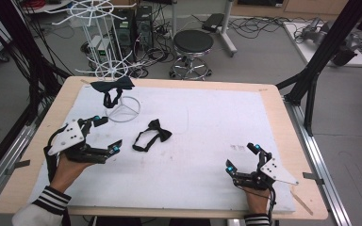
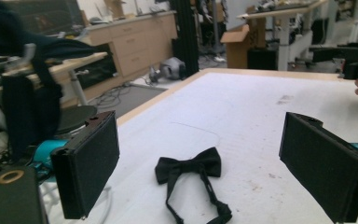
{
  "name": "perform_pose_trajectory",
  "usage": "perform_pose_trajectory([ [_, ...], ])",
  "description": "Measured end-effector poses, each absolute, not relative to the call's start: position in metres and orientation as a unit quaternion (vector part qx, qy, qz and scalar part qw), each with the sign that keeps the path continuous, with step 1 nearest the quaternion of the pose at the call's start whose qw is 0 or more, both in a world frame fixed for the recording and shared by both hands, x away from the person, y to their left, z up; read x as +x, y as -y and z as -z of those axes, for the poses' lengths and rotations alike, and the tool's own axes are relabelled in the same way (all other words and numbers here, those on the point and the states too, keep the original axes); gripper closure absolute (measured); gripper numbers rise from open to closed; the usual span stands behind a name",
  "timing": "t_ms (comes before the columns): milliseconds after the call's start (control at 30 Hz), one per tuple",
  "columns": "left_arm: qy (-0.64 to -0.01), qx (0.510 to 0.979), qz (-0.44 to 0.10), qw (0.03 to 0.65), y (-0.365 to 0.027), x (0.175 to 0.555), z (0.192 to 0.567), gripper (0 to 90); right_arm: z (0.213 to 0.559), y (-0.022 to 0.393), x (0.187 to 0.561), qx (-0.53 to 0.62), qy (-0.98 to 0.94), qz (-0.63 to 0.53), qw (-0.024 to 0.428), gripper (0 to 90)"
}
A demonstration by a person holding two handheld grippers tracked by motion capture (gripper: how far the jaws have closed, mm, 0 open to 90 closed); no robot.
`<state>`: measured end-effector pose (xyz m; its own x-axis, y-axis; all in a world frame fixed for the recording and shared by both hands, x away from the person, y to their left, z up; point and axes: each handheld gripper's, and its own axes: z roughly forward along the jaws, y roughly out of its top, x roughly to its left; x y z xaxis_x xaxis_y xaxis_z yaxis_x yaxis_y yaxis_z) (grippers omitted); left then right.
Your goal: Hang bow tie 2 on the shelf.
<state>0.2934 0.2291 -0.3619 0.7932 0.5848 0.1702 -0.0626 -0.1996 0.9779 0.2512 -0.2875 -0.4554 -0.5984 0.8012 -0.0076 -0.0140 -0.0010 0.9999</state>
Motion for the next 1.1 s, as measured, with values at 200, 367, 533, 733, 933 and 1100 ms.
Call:
perform_pose_trajectory([
  [200, -0.165, 0.748, -0.242, 0.595, -0.206, 0.305, 0.359, 12.5, 0.455, 0.288, 0.251, 0.31, -0.63, -0.635, 0.322, 0.9],
  [367, -0.158, 0.761, -0.224, 0.588, -0.191, 0.314, 0.359, 12.6, 0.456, 0.288, 0.251, 0.309, -0.63, -0.636, 0.319, 0.9],
  [533, -0.156, 0.772, -0.213, 0.578, -0.179, 0.321, 0.357, 12.7, 0.456, 0.288, 0.251, 0.31, -0.629, -0.638, 0.319, 0.9],
  [733, -0.156, 0.786, -0.2, 0.564, -0.163, 0.335, 0.354, 12.9, 0.456, 0.288, 0.25, 0.313, -0.626, -0.64, 0.317, 0.9],
  [933, -0.159, 0.807, -0.189, 0.537, -0.149, 0.348, 0.357, 12.9, 0.456, 0.289, 0.25, 0.312, -0.626, -0.641, 0.316, 0.9],
  [1100, -0.167, 0.818, -0.183, 0.519, -0.14, 0.36, 0.359, 13.1, 0.456, 0.289, 0.25, 0.311, -0.625, -0.642, 0.318, 0.9],
])
